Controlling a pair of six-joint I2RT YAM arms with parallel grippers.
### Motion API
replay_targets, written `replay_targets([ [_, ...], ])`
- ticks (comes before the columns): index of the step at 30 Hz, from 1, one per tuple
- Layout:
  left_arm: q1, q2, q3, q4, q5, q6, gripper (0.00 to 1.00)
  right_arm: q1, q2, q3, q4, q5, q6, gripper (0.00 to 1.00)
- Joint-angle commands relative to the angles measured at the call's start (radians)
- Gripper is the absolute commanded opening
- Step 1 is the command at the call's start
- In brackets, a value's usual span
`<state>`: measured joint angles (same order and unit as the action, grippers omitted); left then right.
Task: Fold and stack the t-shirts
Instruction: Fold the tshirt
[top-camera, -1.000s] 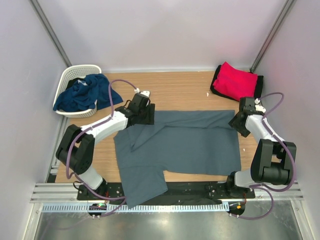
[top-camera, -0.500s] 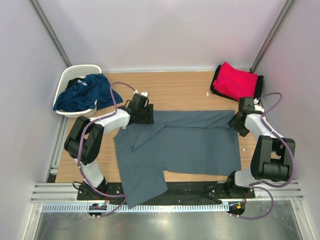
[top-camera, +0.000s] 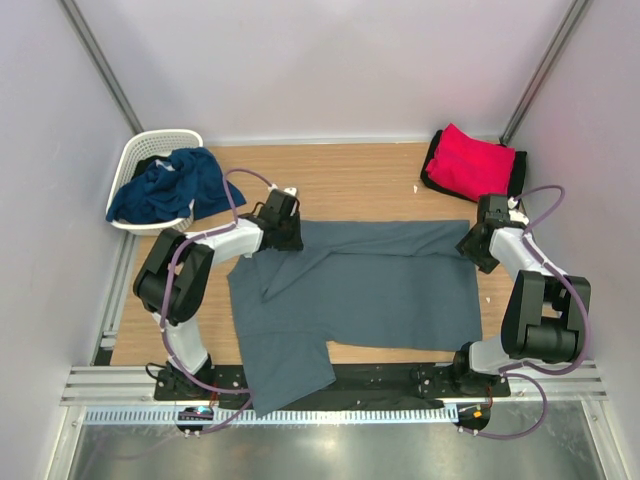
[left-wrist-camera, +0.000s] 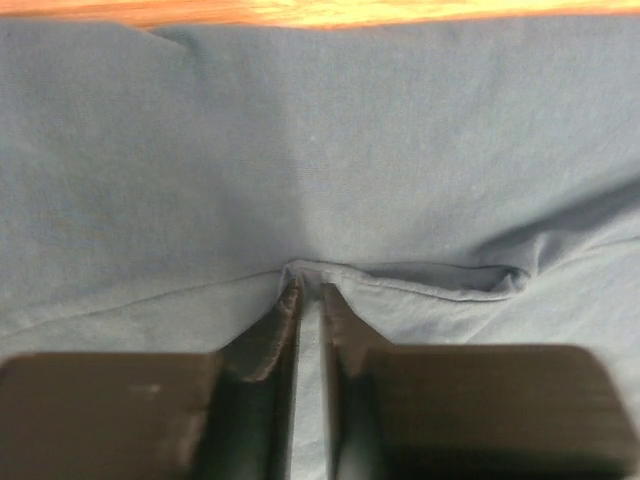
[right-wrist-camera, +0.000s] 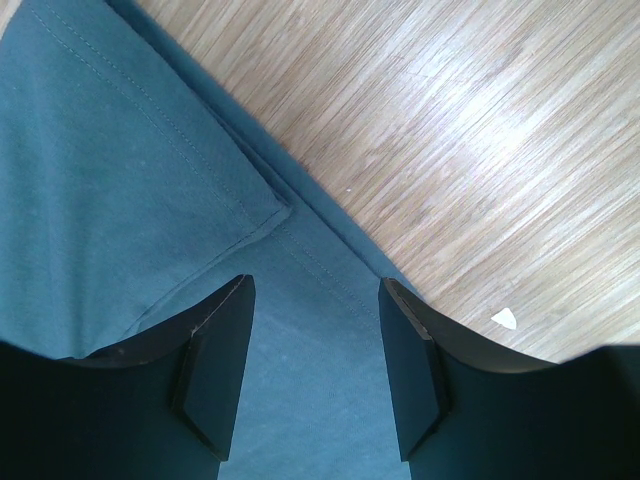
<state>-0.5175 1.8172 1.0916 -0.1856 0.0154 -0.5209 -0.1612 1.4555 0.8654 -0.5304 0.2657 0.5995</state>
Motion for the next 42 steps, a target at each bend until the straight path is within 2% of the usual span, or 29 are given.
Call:
replay_targets([
  [1, -0.001, -0.028, -0.016, 0.048, 0.029, -0.014, 0.11, -0.008, -0.007, 0.034, 0.023, 0.006, -0.007, 0.58],
  [3, -0.001, -0.05, -0.027, 0.055, 0.049, -0.024, 0.04, -0.008, -0.011, 0.03, 0.023, 0.007, -0.009, 0.58],
  [6, -0.006, -0.104, -0.055, 0.058, 0.057, -0.031, 0.03, -0.009, -0.004, 0.029, 0.021, 0.009, -0.009, 0.58],
  [15, -0.098, -0.263, -0.182, 0.098, 0.021, -0.051, 0.02, -0.014, 0.014, 0.032, 0.023, 0.007, -0.014, 0.58],
  [25, -0.197, -0.369, -0.283, 0.15, -0.06, -0.105, 0.0, -0.012, 0.005, 0.03, 0.026, 0.006, -0.003, 0.58],
  [34, -0.326, -0.421, -0.32, 0.173, -0.179, -0.189, 0.0, -0.012, -0.007, 0.014, 0.096, -0.043, 0.028, 0.49],
  [42, -0.384, -0.381, -0.32, 0.178, -0.207, -0.208, 0.0, -0.012, 0.075, 0.02, 0.161, -0.045, 0.04, 0.45],
])
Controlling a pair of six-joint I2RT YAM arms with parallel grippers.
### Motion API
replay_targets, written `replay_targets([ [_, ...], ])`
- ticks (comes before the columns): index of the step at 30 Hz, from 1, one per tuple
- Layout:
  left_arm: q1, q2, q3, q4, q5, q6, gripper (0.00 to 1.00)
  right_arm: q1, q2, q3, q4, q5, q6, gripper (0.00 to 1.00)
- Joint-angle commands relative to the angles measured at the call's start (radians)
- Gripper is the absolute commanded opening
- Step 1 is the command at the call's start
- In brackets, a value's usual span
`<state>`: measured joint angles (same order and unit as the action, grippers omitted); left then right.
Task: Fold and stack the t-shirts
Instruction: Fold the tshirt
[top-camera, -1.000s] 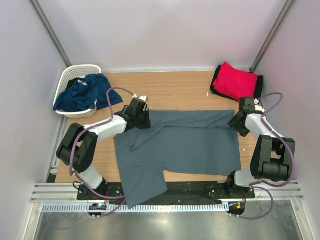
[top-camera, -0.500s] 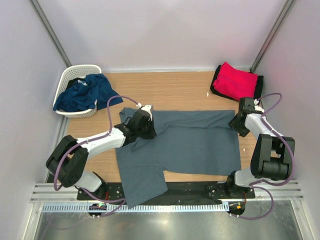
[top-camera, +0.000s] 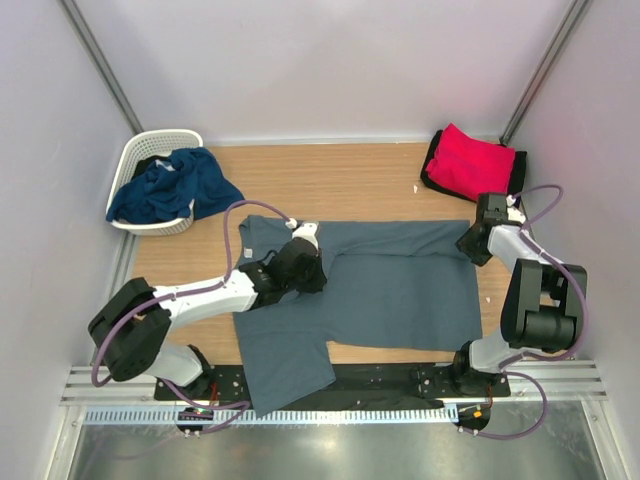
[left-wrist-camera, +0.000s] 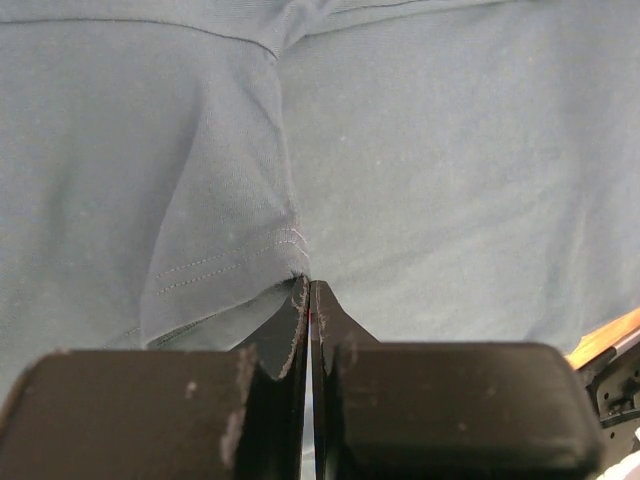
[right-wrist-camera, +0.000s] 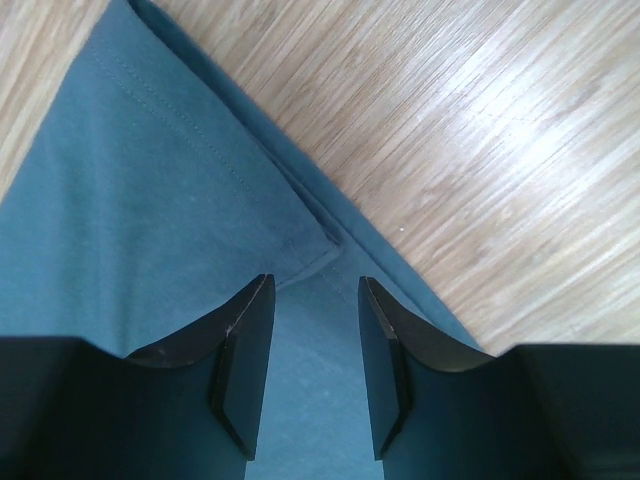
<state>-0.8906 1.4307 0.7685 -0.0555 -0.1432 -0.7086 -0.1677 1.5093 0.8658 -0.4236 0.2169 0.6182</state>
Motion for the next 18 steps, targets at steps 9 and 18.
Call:
replay_targets([
  [9, -0.018, 0.039, 0.02, 0.046, -0.042, -0.015, 0.0, -0.006, 0.074, 0.024, 0.078, 0.038, 0.012, 0.42],
  [18, -0.021, 0.056, 0.029, 0.045, -0.036, -0.014, 0.0, -0.007, 0.112, 0.03, 0.105, 0.076, 0.002, 0.26],
])
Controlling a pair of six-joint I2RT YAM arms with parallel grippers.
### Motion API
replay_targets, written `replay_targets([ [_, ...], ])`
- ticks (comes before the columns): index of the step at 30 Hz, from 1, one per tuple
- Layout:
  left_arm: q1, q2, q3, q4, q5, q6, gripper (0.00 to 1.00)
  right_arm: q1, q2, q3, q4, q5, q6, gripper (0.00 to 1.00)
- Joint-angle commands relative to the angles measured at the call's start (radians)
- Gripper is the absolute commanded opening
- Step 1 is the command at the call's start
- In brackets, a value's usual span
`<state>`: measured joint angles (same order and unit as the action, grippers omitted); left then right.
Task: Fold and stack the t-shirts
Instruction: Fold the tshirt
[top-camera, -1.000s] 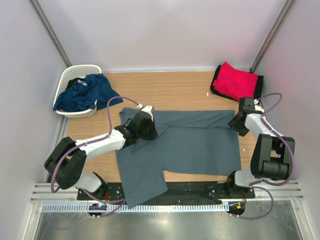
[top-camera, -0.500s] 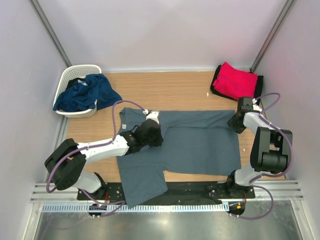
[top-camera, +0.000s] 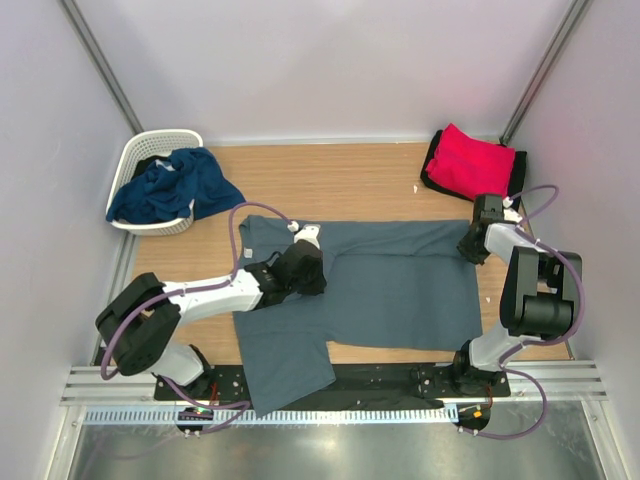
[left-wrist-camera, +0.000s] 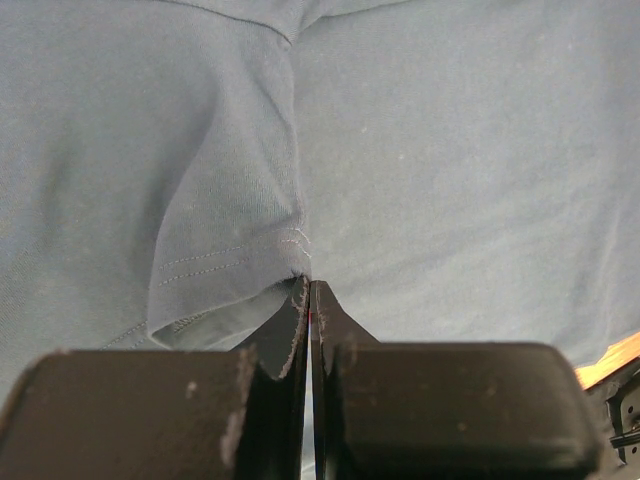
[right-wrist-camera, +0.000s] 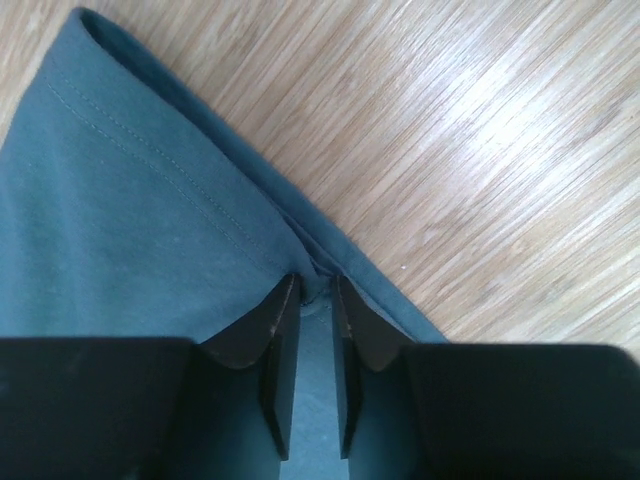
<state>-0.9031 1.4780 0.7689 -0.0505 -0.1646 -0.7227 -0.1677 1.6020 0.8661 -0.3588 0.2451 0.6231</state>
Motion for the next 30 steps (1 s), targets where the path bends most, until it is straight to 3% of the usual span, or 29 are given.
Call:
replay_targets([
  [1, -0.008, 0.008, 0.03, 0.04, -0.016, 0.002, 0.0, -0.006, 0.018, 0.031, 0.04, 0.048, -0.002, 0.23],
  [5, -0.008, 0.008, 0.03, 0.034, -0.024, 0.002, 0.0, -0.007, -0.014, 0.033, 0.035, 0.063, -0.013, 0.11],
  [14, -0.008, 0.022, 0.04, 0.032, -0.015, 0.009, 0.0, -0.007, -0.036, 0.091, -0.046, 0.114, -0.048, 0.1],
  [19, -0.008, 0.018, 0.035, 0.034, -0.015, 0.014, 0.0, -0.006, -0.014, 0.096, -0.062, 0.118, -0.056, 0.15],
  [23, -0.008, 0.018, 0.035, 0.031, -0.01, 0.022, 0.0, -0.007, -0.002, 0.1, -0.062, 0.137, -0.06, 0.01],
  [30, -0.008, 0.025, 0.036, 0.031, -0.006, 0.023, 0.0, -0.006, -0.034, 0.142, -0.104, 0.172, -0.086, 0.01],
])
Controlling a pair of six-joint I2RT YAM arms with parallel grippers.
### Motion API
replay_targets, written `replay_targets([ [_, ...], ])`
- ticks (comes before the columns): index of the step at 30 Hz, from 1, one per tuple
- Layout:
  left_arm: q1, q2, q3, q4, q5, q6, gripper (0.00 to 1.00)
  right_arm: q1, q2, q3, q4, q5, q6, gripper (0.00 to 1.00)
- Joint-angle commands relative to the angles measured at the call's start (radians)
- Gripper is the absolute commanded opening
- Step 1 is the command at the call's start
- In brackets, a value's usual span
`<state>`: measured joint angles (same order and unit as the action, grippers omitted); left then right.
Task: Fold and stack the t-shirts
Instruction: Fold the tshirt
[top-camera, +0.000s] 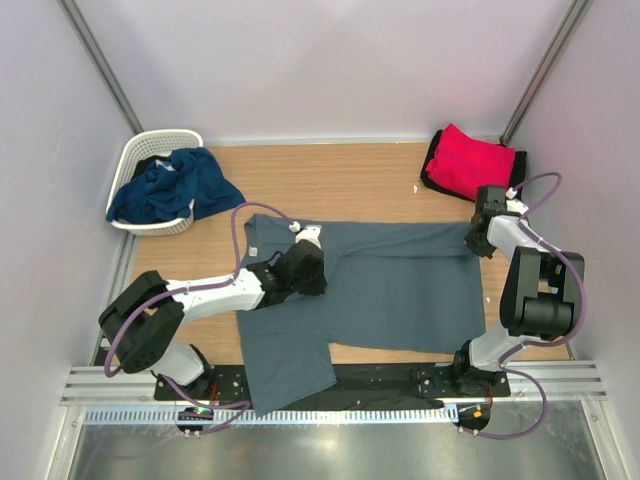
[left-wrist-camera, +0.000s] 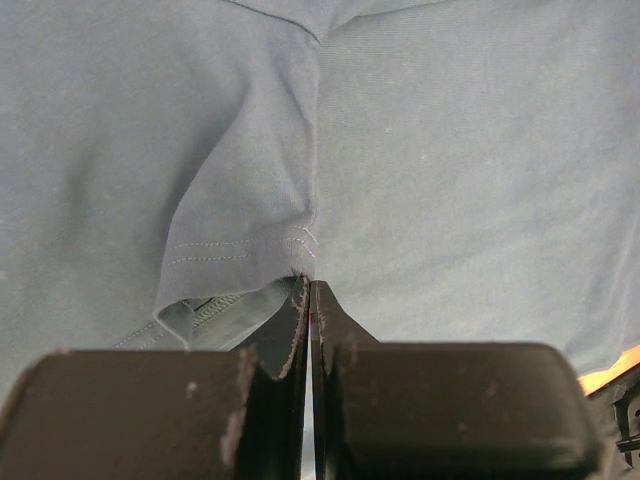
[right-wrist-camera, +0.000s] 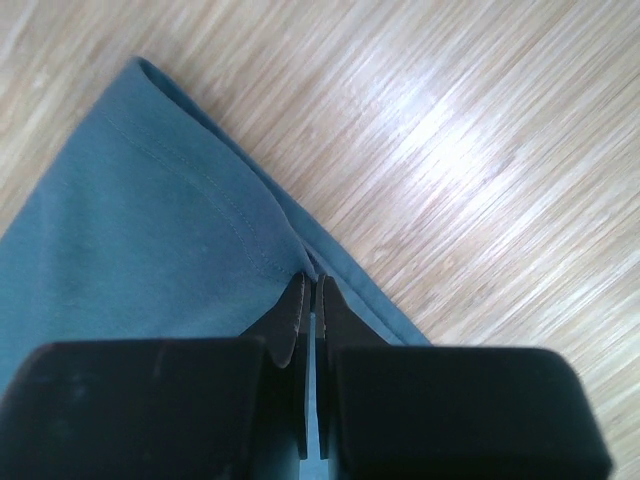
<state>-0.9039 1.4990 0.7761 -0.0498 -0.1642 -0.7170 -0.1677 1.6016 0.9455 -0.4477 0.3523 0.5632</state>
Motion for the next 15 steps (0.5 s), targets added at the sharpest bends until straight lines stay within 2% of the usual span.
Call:
replay_targets([
  [1, -0.007, 0.004, 0.029, 0.03, -0.006, 0.019, 0.0, -0.007, -0.034, 0.07, -0.022, 0.063, -0.029, 0.01],
  [7, -0.007, -0.003, 0.026, 0.03, -0.009, 0.019, 0.0, -0.006, -0.023, 0.096, -0.049, 0.024, -0.04, 0.01],
  [15, -0.009, -0.005, 0.026, 0.034, -0.001, 0.027, 0.0, -0.007, -0.043, 0.118, -0.083, 0.062, -0.06, 0.01],
])
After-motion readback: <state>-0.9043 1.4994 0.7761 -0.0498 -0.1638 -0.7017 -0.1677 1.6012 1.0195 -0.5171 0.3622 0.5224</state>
